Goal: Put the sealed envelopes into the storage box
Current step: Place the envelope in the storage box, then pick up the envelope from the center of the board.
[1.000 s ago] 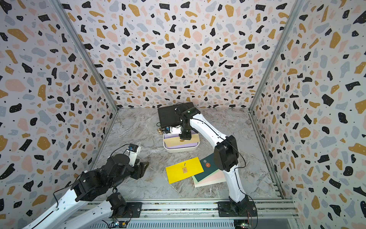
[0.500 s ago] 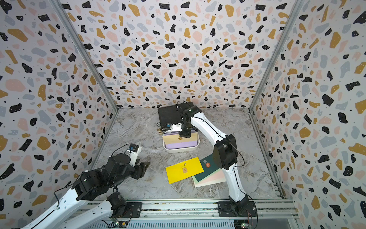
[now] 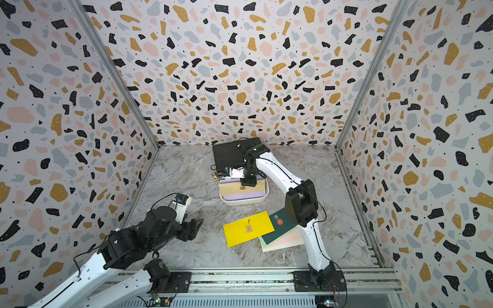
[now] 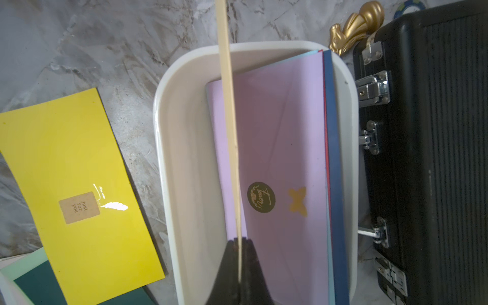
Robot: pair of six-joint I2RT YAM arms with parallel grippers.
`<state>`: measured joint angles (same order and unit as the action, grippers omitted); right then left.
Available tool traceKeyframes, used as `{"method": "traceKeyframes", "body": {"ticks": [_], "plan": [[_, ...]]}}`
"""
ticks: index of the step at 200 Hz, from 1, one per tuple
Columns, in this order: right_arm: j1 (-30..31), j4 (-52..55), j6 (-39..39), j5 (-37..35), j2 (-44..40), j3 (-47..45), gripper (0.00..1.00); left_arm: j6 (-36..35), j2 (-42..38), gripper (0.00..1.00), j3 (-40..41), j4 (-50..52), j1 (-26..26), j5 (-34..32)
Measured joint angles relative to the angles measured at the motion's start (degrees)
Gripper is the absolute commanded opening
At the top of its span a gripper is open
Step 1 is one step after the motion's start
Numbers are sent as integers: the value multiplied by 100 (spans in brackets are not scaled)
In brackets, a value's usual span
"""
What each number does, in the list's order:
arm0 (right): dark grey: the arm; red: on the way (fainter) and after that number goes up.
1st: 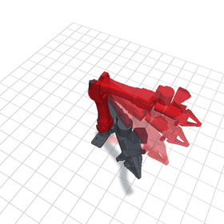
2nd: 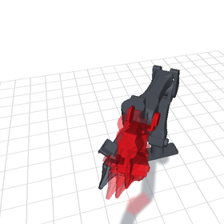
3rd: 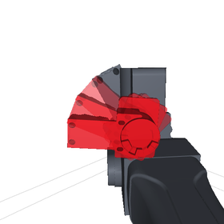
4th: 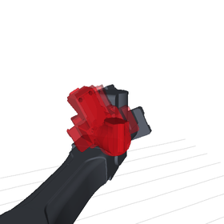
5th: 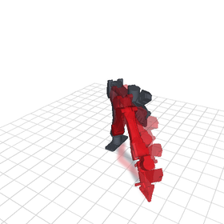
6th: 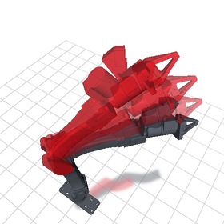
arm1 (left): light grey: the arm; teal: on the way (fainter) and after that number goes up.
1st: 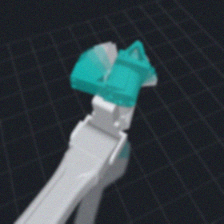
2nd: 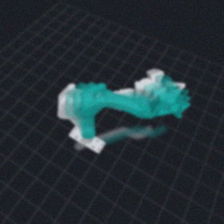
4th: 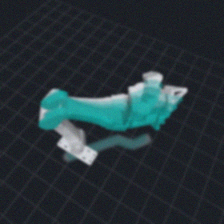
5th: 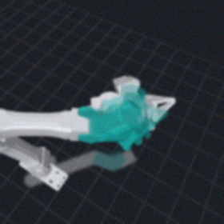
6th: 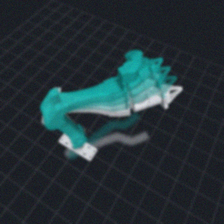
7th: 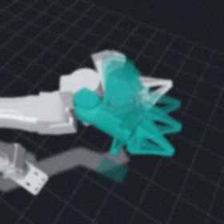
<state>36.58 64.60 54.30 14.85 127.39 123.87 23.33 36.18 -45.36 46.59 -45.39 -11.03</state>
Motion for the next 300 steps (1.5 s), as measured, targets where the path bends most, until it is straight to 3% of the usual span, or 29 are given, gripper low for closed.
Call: {"method": "traceKeyframes", "body": {"ticks": [48, 89, 121, 139, 157, 184, 205, 256, 300], "plan": [[-42, -155, -42, -107, 138, -9, 39, -2, 0, 80, 0, -11, 0, 2], [-81, -492, -203, -267, 136, -17, 41, 7, 0, 84, 2, -13, 0, -2], [-101, -979, -896, -588, -22, -170, 42, 221, -7, 94, 264, -245, 0, -17], [-122, -1453, -1696, -938, -566, -820, 42, 557, 11, 93, 684, -549, 0, 39], [-177, -2127, -2778, -1193, -1659, -2087, 43, 1038, 164, 90, 1241, -935, 0, 234], [-302, -2975, -4516, -1453, -3508, -4002, 42, 1827, 551, 86, 2175, -1912, 0, 824], [-382, -3239, -5549, -1532, -4413, -5053, 43, 2343, 929, 85, 2721, -2754, 0, 1335], [-396, -3416, -7025, -1355, -4586, -7025, 43, 3128, 1663, 84, 3067, -4223, -7, 1971], [-393, -3604, -7451, -1141, -4391, -7488, 42, 3418, 2216, 84, 3108, -5163, -39, 2199]]}}
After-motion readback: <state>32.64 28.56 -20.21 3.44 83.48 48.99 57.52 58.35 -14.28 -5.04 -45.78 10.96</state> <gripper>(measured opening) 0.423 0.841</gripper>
